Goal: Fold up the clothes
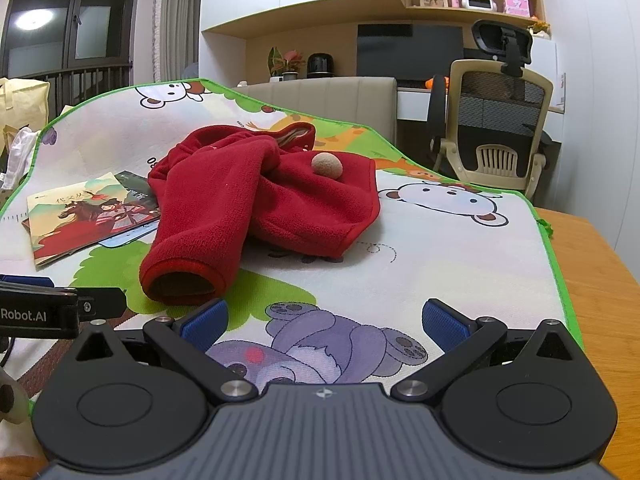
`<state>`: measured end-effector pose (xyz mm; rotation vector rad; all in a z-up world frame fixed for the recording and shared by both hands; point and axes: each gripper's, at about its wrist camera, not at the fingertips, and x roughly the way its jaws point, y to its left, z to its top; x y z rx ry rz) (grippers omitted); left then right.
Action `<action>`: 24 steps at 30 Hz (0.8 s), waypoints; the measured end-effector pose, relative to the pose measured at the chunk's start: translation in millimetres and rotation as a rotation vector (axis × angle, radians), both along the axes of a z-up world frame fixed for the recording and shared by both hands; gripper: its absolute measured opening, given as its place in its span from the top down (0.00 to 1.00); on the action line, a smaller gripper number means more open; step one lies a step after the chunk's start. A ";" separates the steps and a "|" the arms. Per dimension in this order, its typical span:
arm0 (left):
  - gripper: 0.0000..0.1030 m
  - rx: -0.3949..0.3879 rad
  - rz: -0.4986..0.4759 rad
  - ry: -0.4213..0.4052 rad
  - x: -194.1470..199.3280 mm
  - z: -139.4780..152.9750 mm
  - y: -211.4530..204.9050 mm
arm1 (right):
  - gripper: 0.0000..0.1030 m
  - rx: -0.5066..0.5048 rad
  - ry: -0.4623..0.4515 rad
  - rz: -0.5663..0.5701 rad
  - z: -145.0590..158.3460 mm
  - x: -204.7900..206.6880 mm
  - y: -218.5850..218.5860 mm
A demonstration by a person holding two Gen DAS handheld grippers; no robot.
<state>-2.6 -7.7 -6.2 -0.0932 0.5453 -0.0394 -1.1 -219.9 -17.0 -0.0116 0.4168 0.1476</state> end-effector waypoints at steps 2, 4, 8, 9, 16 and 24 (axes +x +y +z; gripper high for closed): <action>0.00 0.000 0.001 0.001 -0.1 -0.1 0.0 | 0.00 0.000 0.001 0.000 -0.2 0.1 0.0; 0.00 0.001 0.001 0.001 -0.5 -0.2 -0.9 | 0.00 0.000 0.002 0.000 -0.4 -0.1 -0.1; 0.00 0.002 0.002 0.003 -0.9 -0.7 -0.9 | 0.00 0.000 0.005 0.001 -0.9 -0.1 -0.1; 0.00 0.002 0.002 0.003 -1.1 -0.9 -0.8 | 0.00 0.000 0.006 0.001 -1.0 -0.1 -0.2; 0.00 0.001 0.004 0.011 -0.3 -1.3 -0.2 | 0.00 -0.001 0.007 0.002 -1.6 0.0 0.0; 0.00 0.002 0.008 0.013 -0.5 -1.2 -0.5 | 0.00 0.001 0.008 0.001 -2.3 0.0 0.2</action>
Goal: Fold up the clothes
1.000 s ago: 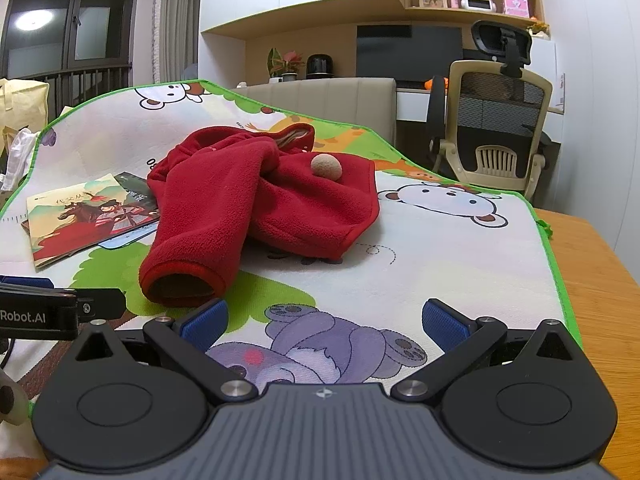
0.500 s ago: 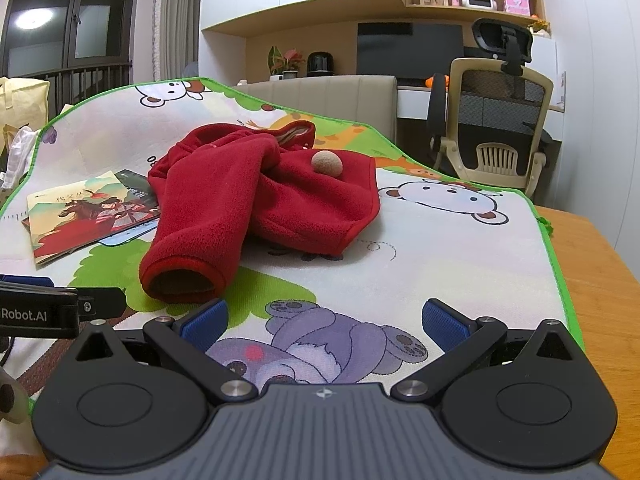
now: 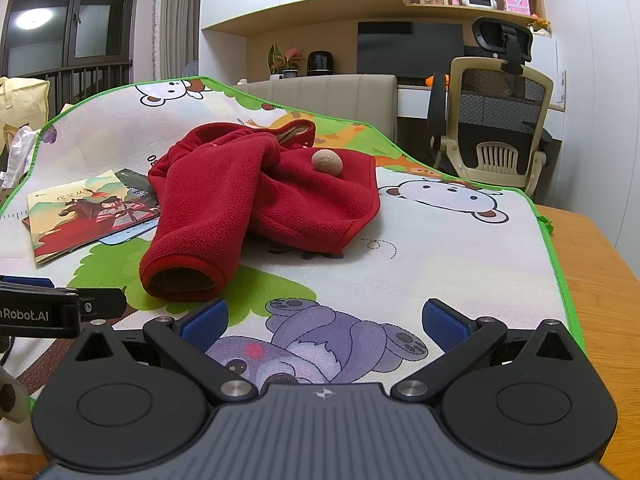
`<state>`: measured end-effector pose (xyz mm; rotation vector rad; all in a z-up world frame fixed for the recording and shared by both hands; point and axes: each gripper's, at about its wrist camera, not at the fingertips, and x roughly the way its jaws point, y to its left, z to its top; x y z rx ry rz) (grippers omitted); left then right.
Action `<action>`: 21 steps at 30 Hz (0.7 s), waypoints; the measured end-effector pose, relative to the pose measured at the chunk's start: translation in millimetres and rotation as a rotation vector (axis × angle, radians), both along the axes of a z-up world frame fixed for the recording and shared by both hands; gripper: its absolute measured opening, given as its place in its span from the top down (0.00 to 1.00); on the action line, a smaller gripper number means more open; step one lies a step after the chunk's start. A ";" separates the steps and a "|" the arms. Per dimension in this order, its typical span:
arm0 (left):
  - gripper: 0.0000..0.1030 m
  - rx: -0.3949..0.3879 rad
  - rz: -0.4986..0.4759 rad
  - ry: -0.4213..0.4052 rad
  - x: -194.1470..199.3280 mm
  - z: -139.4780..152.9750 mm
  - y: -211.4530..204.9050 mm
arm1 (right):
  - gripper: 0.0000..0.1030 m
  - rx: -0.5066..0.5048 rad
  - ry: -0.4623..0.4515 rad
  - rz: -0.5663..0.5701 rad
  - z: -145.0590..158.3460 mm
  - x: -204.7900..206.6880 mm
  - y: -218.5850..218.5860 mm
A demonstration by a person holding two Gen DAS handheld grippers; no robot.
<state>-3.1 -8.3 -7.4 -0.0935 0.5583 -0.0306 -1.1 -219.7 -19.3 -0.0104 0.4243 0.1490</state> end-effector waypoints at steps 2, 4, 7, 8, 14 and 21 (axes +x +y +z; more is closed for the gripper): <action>0.00 0.001 0.001 0.001 0.1 0.1 -0.4 | 0.00 0.002 0.002 0.000 -0.2 0.1 -0.1; 0.00 0.002 0.003 0.003 0.5 0.0 -0.4 | 0.00 0.006 0.006 -0.001 0.4 1.3 -1.3; 0.00 0.009 0.012 0.003 1.4 -0.2 0.1 | 0.00 0.013 0.015 -0.001 1.9 3.1 -2.7; 0.00 0.012 0.017 0.003 1.6 -0.4 0.6 | 0.00 0.015 0.018 0.002 3.1 4.3 -3.2; 0.00 0.029 0.025 0.017 8.2 5.8 3.9 | 0.00 0.088 0.146 0.094 16.3 42.3 -20.9; 0.00 -0.035 0.001 -0.024 48.9 58.1 34.6 | 0.00 0.250 0.200 0.208 50.3 99.7 -22.5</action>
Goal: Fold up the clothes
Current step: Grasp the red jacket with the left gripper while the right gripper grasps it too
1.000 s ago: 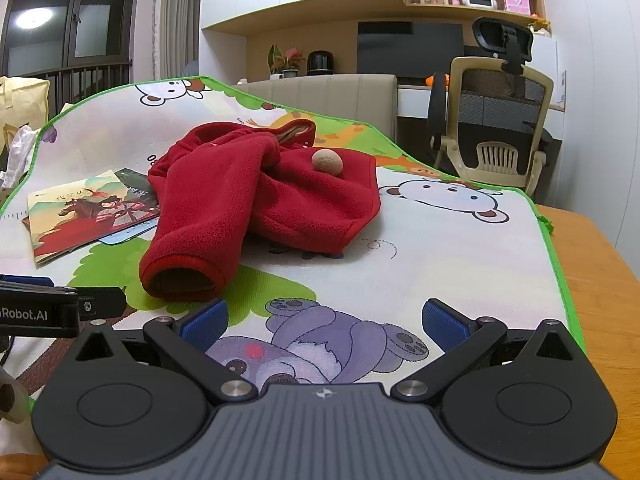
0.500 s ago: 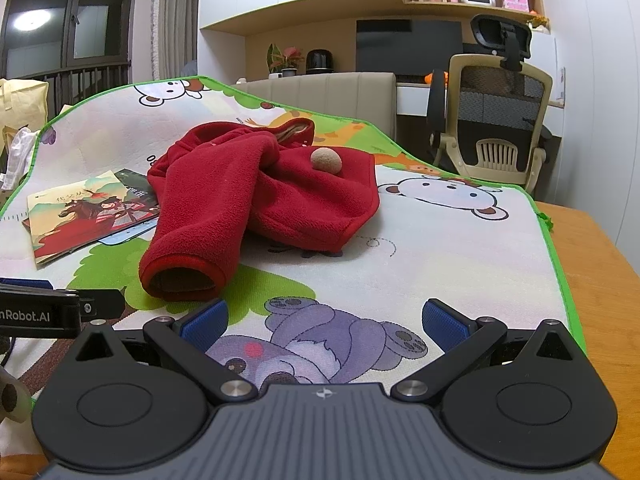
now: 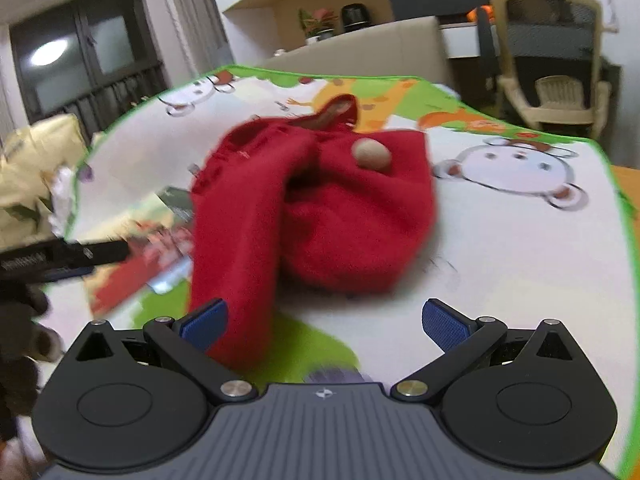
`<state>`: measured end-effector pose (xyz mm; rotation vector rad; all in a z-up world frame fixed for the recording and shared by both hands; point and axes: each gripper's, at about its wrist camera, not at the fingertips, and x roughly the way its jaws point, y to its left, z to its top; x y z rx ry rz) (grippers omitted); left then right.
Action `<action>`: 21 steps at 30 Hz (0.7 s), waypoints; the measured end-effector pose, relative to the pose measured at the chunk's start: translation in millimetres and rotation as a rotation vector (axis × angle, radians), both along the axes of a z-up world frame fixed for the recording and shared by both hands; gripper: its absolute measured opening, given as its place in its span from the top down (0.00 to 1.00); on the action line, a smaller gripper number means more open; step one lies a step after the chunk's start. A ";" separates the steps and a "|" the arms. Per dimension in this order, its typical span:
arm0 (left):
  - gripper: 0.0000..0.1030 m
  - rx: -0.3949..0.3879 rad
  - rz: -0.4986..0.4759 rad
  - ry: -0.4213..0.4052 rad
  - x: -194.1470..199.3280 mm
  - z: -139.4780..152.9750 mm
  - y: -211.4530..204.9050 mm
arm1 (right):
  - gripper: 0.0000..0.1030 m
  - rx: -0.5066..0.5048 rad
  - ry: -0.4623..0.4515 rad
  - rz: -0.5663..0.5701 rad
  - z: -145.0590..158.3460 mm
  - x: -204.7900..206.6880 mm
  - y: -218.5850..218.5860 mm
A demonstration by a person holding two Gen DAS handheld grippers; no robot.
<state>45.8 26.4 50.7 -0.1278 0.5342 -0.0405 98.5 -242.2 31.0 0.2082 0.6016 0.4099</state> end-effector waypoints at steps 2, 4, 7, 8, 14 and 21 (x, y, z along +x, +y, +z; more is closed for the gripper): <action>0.00 -0.050 0.000 0.008 17.1 9.4 13.3 | 0.00 0.038 0.019 0.036 8.0 29.9 9.2; 0.00 -0.104 0.019 0.035 36.0 12.2 27.9 | 0.00 0.074 0.037 0.079 9.6 64.1 22.1; 0.00 -0.163 0.016 0.077 61.4 11.3 46.6 | 0.00 0.095 0.069 0.121 4.5 108.1 48.4; 0.00 -0.191 0.002 0.093 71.0 10.6 53.6 | 0.00 0.102 0.086 0.137 0.8 119.5 56.0; 0.00 -0.377 -0.045 0.175 129.9 2.5 100.9 | 0.00 0.235 0.304 0.128 -34.4 159.9 67.6; 0.00 -0.161 -0.085 0.132 173.9 7.3 106.8 | 0.00 0.123 0.235 0.253 5.0 177.9 64.7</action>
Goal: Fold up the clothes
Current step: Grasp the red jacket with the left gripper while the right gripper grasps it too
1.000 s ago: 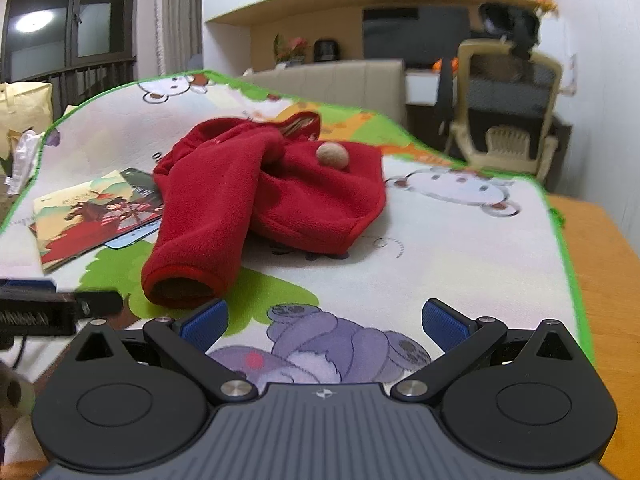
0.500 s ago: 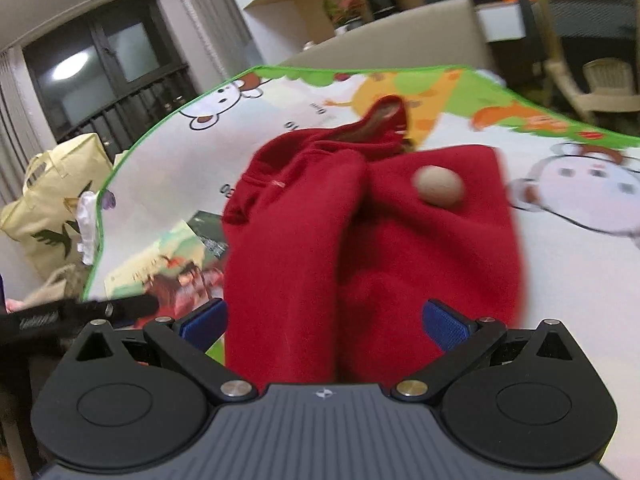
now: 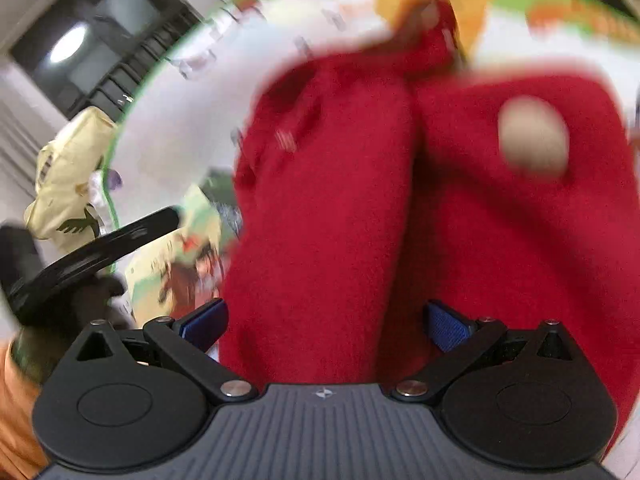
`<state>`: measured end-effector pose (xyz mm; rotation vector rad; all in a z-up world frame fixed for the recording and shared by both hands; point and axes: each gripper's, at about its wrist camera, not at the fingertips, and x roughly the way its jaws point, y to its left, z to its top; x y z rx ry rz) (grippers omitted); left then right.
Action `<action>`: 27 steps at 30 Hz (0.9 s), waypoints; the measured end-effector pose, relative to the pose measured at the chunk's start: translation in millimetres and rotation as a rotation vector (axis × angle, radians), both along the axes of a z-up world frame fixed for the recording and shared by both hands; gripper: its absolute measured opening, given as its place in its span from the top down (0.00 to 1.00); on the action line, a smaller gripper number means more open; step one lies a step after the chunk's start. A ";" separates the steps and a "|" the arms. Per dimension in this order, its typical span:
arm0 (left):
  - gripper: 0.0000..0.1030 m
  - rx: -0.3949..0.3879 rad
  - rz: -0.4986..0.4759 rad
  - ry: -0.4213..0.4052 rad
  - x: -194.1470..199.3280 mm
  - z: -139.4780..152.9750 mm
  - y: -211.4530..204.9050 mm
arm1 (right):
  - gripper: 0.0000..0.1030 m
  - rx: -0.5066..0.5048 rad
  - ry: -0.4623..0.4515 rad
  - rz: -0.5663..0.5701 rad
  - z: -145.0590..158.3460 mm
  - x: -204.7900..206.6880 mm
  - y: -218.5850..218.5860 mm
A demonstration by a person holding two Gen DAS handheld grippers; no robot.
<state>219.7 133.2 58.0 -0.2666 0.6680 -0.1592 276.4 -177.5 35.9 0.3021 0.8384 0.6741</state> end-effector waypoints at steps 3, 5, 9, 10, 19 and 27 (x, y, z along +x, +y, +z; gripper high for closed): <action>0.00 0.194 0.025 -0.108 26.2 12.1 -0.1 | 0.01 -0.015 -0.079 -0.012 13.6 15.2 4.8; 0.00 0.266 0.016 -0.118 54.1 8.8 1.5 | 0.09 -0.004 -0.039 -0.014 10.2 38.8 11.7; 0.00 0.313 -0.003 -0.038 114.2 -20.5 4.9 | 0.25 -0.045 -0.008 0.088 -8.0 57.9 38.1; 0.00 0.314 0.009 0.003 127.4 -31.6 7.7 | 0.29 -0.059 -0.028 0.123 -9.1 55.1 43.8; 0.08 0.179 -0.006 0.043 151.4 -55.5 11.3 | 0.91 -0.329 -0.387 0.137 42.2 8.2 33.7; 0.22 0.077 -0.126 -0.079 105.9 -25.3 0.7 | 0.92 -0.433 -0.407 -0.142 58.8 -31.3 -85.3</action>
